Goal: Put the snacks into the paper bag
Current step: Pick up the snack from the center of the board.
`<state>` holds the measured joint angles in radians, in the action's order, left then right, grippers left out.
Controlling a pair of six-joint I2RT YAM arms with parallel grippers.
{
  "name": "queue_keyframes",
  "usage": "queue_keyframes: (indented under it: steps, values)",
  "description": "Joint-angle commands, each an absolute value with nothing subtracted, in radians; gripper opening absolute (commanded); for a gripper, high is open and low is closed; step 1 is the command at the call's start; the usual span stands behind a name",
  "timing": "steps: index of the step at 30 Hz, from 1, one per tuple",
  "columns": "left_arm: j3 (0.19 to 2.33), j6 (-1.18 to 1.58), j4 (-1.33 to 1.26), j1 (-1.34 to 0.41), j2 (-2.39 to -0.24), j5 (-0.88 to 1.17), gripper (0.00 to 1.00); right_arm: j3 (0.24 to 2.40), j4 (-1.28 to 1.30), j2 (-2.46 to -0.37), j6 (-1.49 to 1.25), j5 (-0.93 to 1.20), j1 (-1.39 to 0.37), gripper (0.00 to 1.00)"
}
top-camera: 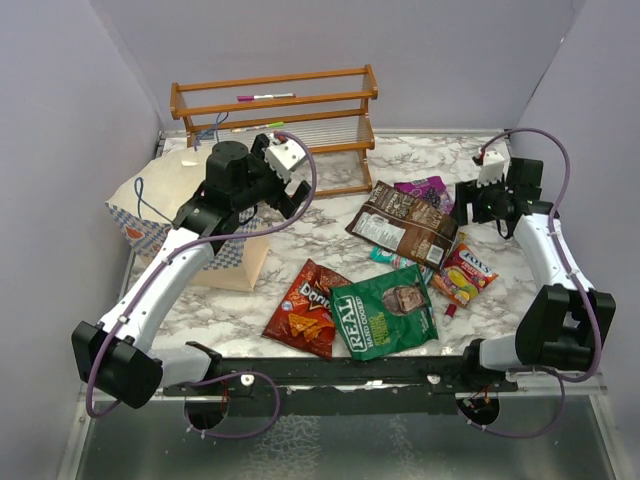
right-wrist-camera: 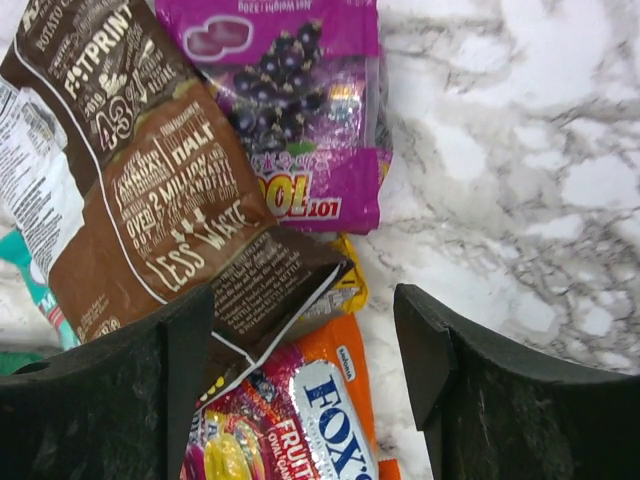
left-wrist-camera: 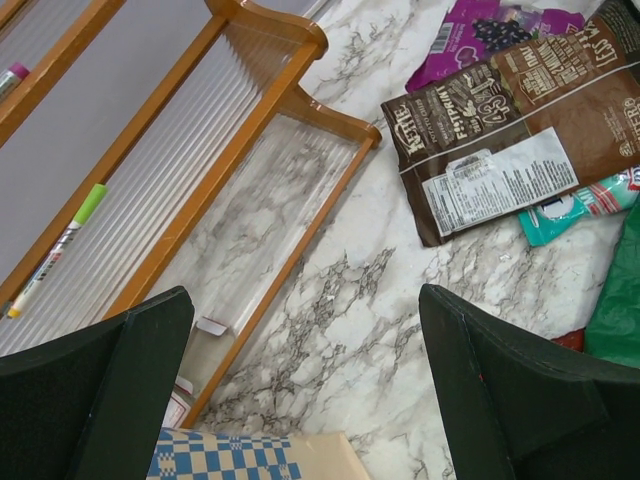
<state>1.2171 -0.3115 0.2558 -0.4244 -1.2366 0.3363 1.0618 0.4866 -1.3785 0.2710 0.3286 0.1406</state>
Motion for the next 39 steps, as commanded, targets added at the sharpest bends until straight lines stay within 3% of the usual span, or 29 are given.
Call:
queue_keyframes:
  steps: [1,27,35,39]
  values:
    - [1.222,-0.340,0.244,-0.455,-1.255,0.298,0.99,1.061,0.561,-1.430,0.261,0.494,0.189,0.73]
    - [1.175,-0.339,0.230,-0.502,-1.279,0.317,0.99,0.982,0.377,-1.536,0.105,0.548,0.219,0.71]
    - [1.161,-0.350,0.221,-0.516,-1.277,0.313,0.99,0.996,0.347,-1.551,0.069,0.687,0.219,0.48]
    - [1.158,-0.357,0.219,-0.518,-1.274,0.312,0.99,1.001,0.332,-1.525,0.092,0.703,0.219,0.29]
